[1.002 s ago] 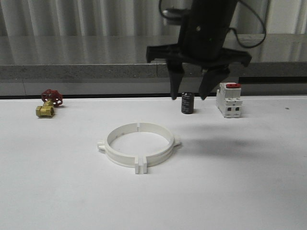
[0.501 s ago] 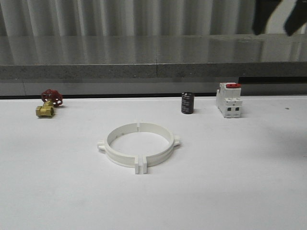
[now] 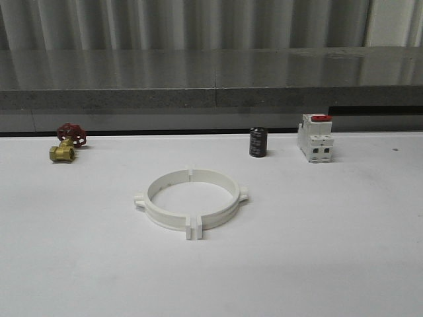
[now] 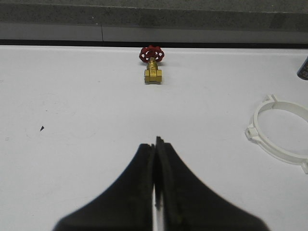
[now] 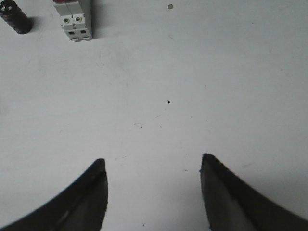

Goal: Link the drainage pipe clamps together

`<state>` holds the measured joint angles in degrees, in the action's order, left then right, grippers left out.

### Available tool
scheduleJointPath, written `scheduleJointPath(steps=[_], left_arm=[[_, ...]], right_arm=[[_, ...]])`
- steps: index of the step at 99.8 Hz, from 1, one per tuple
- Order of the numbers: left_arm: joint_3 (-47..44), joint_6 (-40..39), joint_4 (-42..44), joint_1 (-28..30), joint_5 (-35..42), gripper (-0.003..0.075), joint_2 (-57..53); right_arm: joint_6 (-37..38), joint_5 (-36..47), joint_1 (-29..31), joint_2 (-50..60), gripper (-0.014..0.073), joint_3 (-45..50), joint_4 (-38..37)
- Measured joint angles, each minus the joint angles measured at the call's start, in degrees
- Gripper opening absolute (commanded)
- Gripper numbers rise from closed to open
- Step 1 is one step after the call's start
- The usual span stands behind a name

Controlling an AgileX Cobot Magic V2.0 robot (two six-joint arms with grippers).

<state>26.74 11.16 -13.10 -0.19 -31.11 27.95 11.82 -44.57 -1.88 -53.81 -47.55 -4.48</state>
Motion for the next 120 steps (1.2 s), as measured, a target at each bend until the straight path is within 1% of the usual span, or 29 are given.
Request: scheduleJointPath(steps=[16,23,30,42,47,54,59,120], left_arm=[[0.0,0.0,0.0,0.0,0.0,-0.0021,0.0],[0.0,0.0,0.0,0.0,0.0,-0.0021,0.0],[0.0,0.0,0.0,0.0,0.0,-0.0021,0.0],[0.0,0.0,0.0,0.0,0.0,-0.0021,0.0],[0.0,0.0,0.0,0.0,0.0,-0.0021,0.0],[0.0,0.0,0.0,0.0,0.0,-0.0021,0.0],[0.0,0.0,0.0,0.0,0.0,-0.0021,0.0],[0.0,0.0,0.0,0.0,0.0,-0.0021,0.0]], right_arm=[[-0.1,0.0,0.0,11.0,0.0433,6.3,0.0],[-0.1,-0.5,0.0,15.5,0.0402,8.3,0.0],[-0.1,-1.2,0.0,19.6,0.0321,9.7,0.0],[-0.2,-3.1,0.0,24.3,0.0125,11.0,-0.3],[-0.2,-3.7,0.0,25.6,0.003,11.1,-0.5],[-0.2,-4.2,0.0,26.2,-0.0073,11.1,-1.1],[-0.2,-4.4,0.0,26.4,-0.0063,11.1,-1.3],[-0.2,-4.6,0.0,26.4,-0.0068,11.1,-1.5]])
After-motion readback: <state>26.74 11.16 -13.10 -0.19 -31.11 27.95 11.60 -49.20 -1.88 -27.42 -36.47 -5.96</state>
